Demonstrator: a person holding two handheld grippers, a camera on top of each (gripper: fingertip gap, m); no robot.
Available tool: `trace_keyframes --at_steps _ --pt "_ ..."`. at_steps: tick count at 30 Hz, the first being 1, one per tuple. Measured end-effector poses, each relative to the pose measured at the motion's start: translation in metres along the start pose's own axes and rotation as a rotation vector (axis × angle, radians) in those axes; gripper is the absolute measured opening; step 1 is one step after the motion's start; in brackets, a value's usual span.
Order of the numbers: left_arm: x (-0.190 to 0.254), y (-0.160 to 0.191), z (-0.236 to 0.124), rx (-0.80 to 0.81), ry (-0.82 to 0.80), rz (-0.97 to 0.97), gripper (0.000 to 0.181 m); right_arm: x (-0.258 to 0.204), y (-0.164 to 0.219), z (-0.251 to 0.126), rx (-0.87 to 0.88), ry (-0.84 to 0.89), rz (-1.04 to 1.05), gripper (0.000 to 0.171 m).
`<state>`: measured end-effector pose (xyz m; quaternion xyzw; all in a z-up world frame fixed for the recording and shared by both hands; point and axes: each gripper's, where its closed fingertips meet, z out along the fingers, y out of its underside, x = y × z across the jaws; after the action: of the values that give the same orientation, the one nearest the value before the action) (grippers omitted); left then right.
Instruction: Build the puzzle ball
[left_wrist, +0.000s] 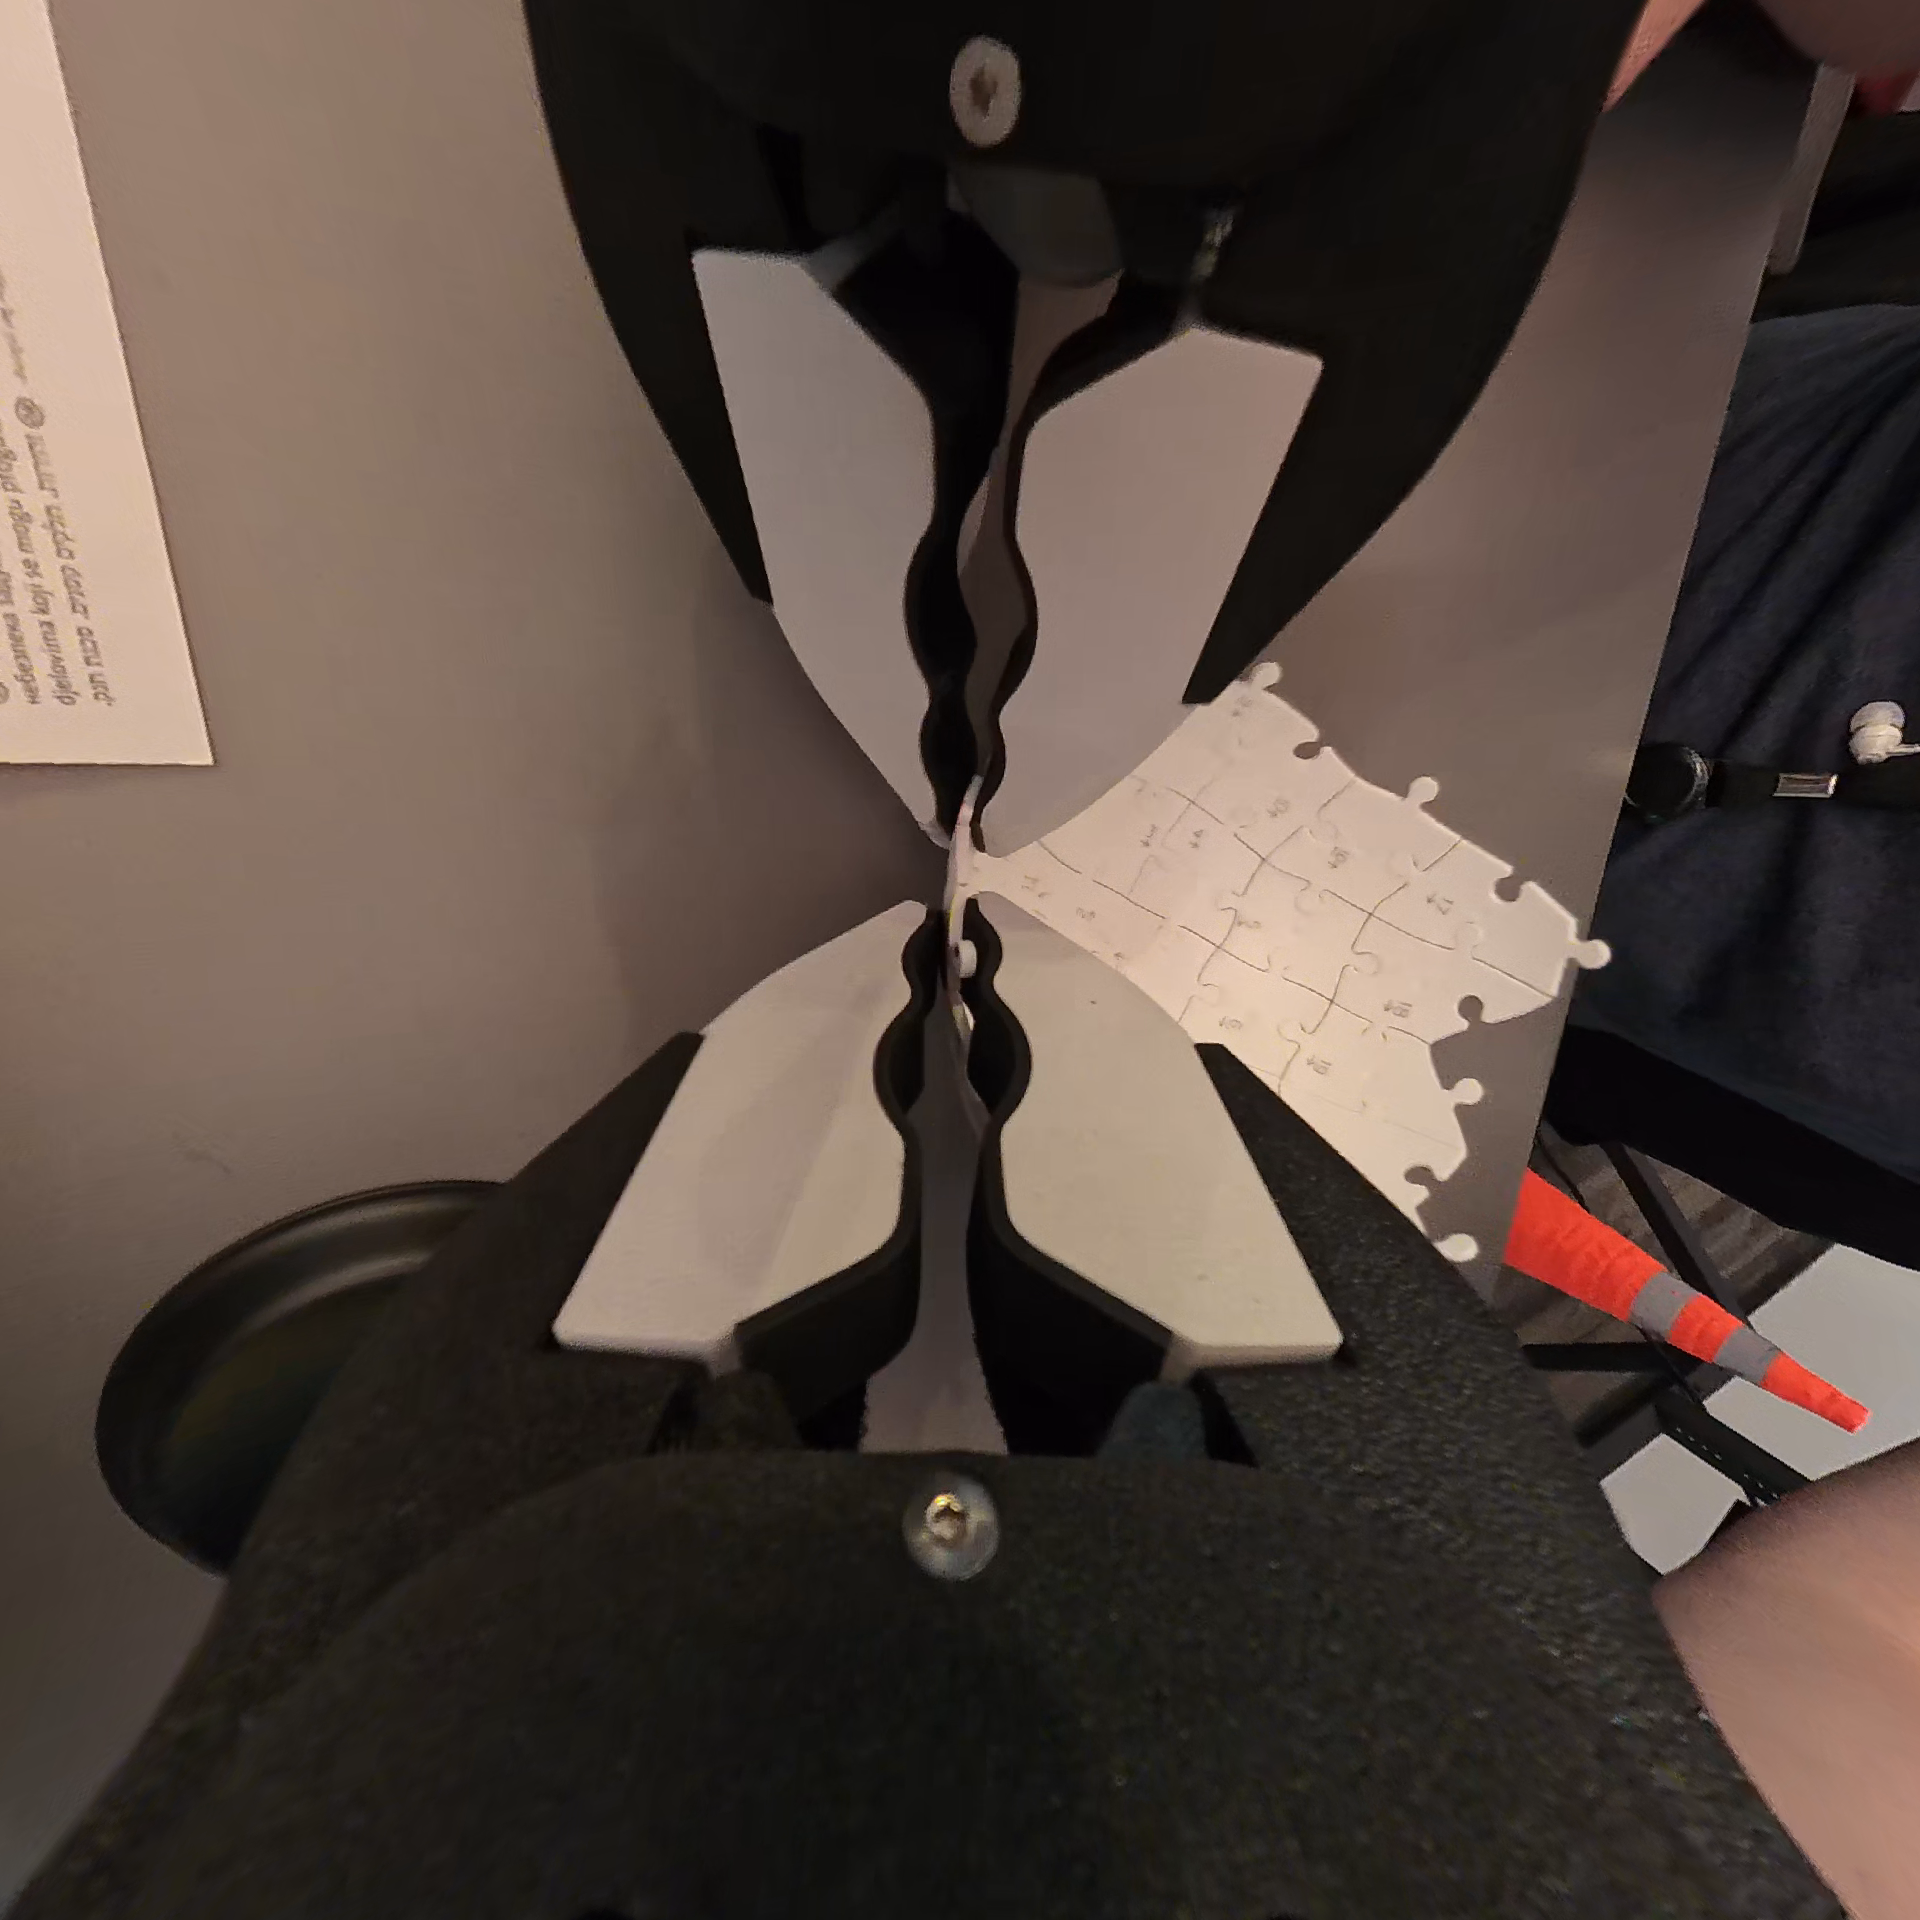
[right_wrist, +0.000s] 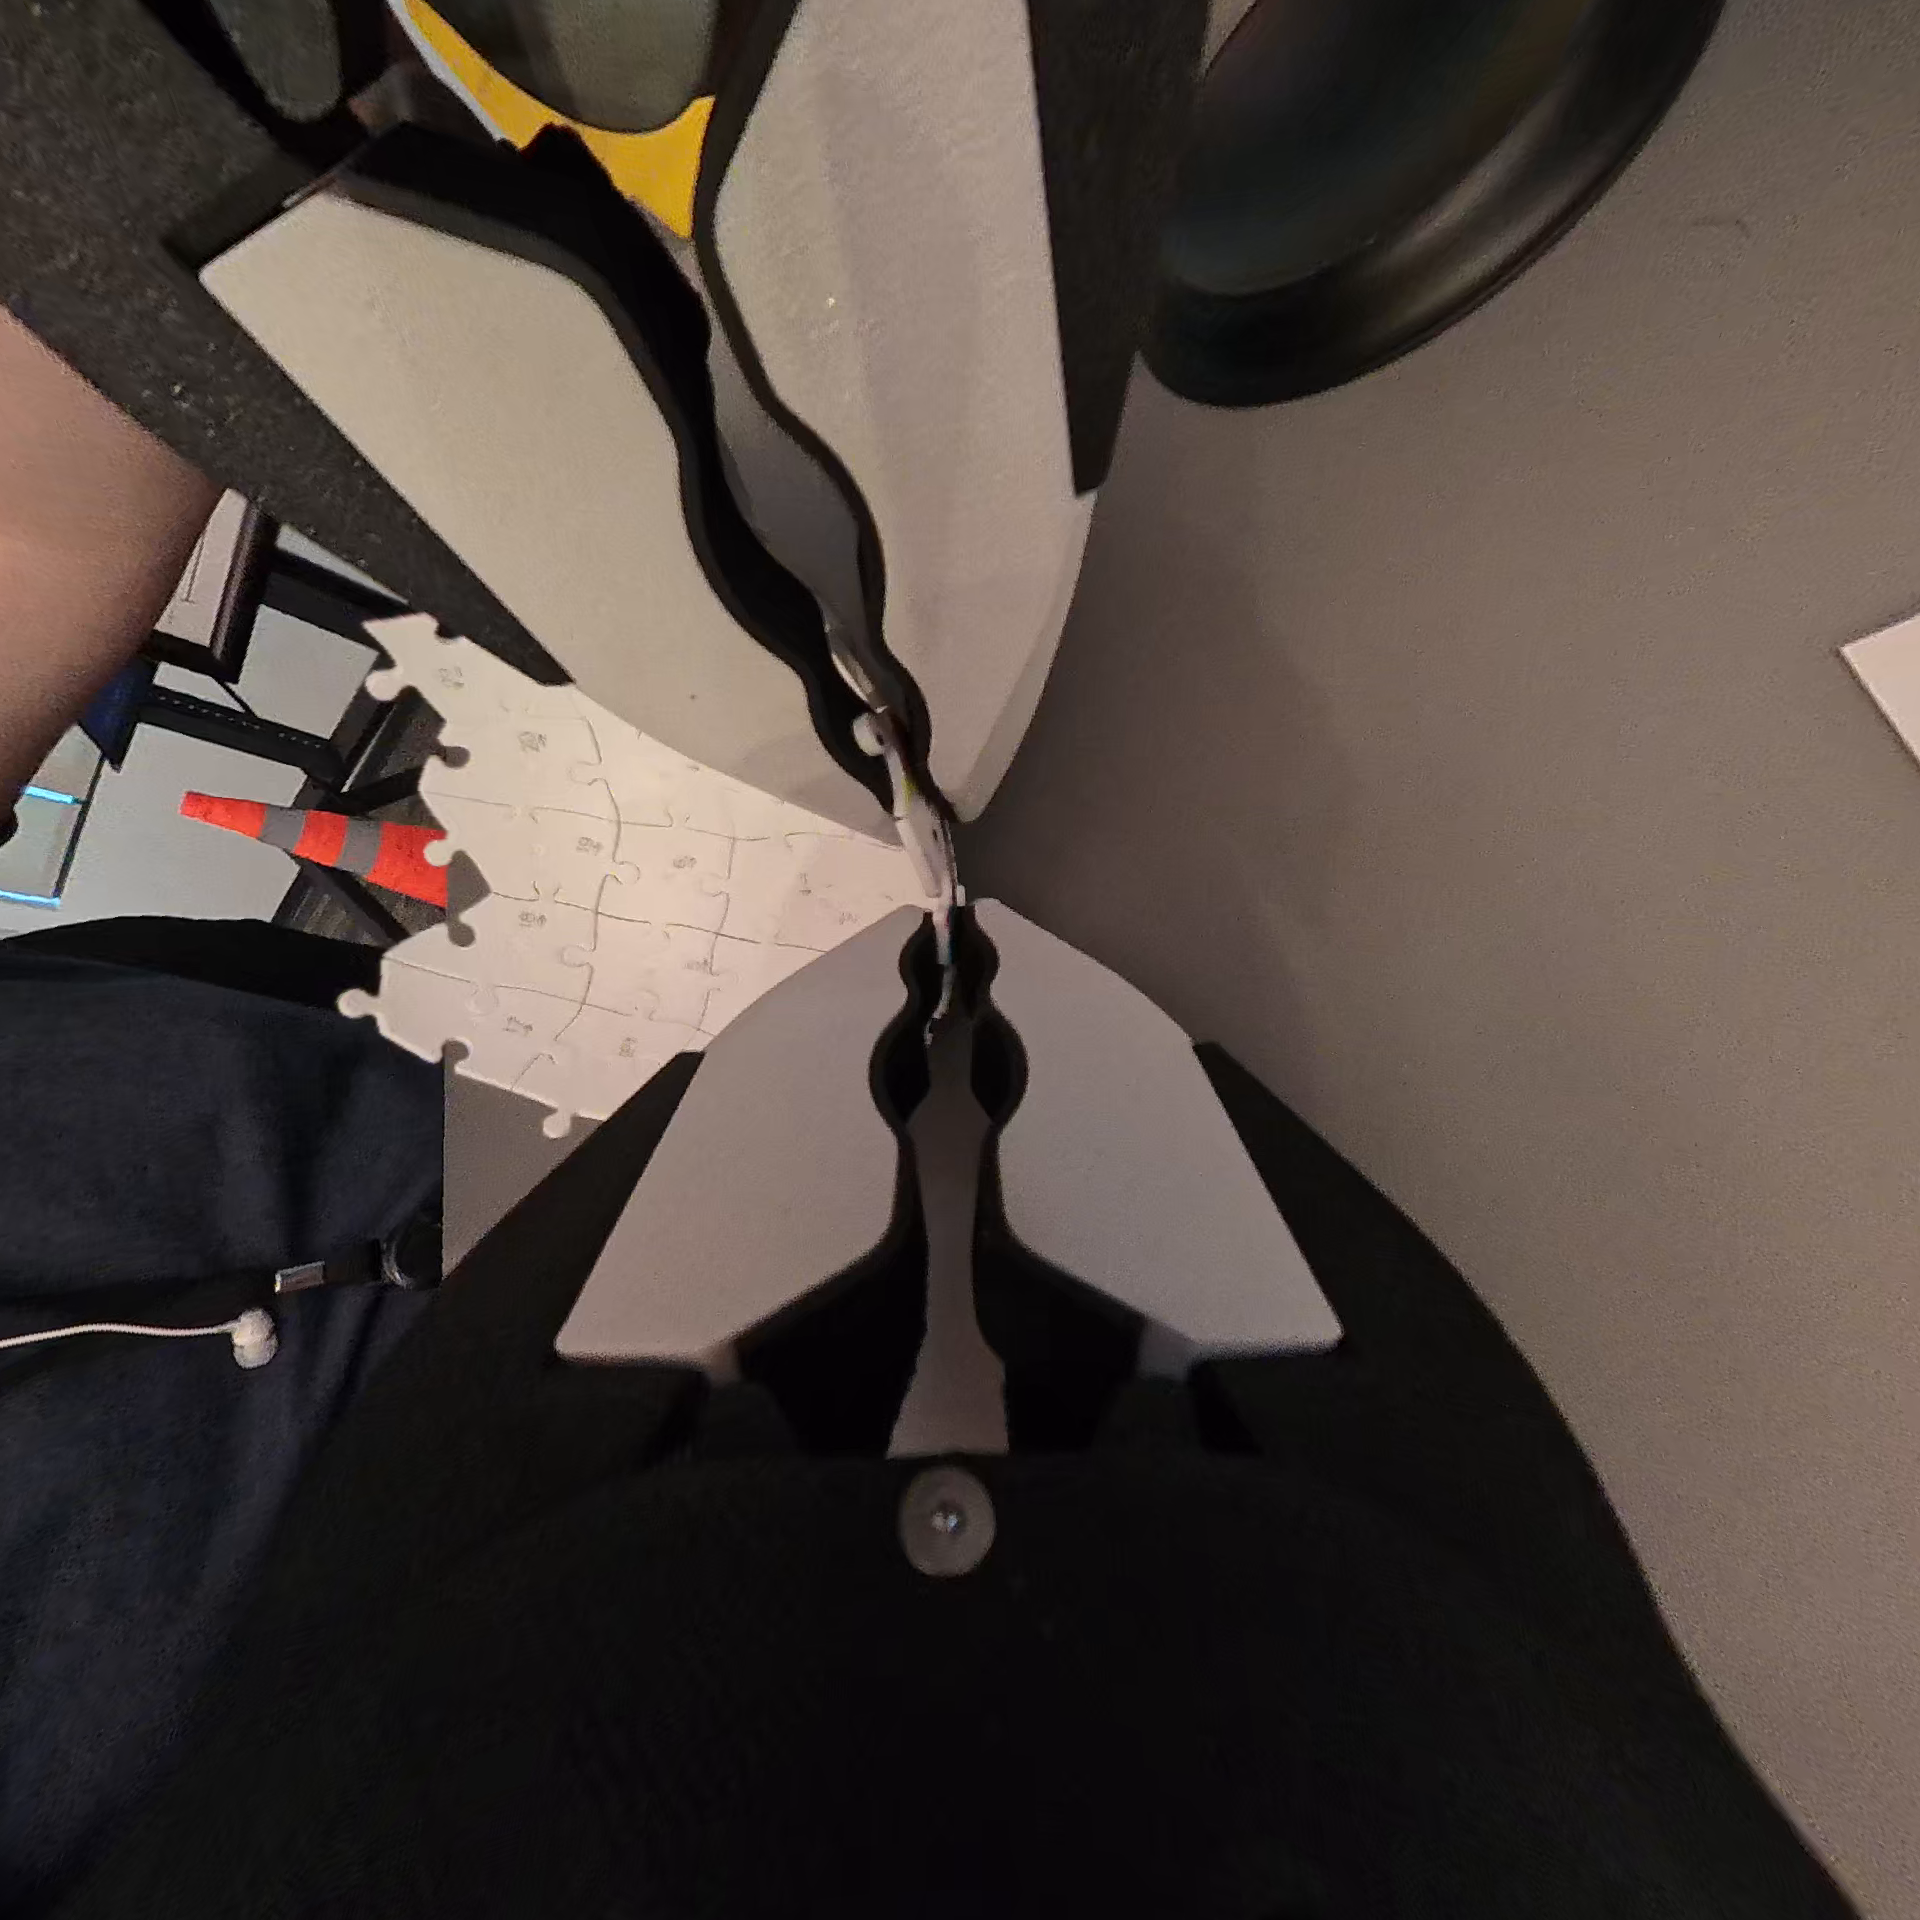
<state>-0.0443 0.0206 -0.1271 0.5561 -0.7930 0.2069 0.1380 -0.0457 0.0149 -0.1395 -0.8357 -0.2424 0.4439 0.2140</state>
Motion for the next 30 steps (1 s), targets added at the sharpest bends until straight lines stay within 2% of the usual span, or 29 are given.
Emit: trace_keyframes --at_steps 4,8,15,24,30 --pt "0.000 0.001 0.000 -0.003 -0.005 -0.011 0.003 0.000 0.000 0.001 0.001 0.019 0.035 0.004" --pt "0.001 0.004 0.001 -0.029 -0.013 -0.010 0.003 -0.003 -0.001 0.005 0.028 -0.041 0.055 0.004" --pt "0.001 0.003 -0.001 -0.021 -0.025 -0.001 0.003 -0.002 -0.009 -0.002 0.070 -0.061 -0.015 0.014" --pt "0.001 0.005 -0.001 -0.003 -0.021 0.001 0.002 0.001 -0.007 -0.015 0.094 -0.075 0.018 0.018" --pt "0.003 0.005 -0.003 0.003 -0.015 0.019 0.002 -0.005 -0.006 -0.002 0.063 -0.078 -0.010 0.024"
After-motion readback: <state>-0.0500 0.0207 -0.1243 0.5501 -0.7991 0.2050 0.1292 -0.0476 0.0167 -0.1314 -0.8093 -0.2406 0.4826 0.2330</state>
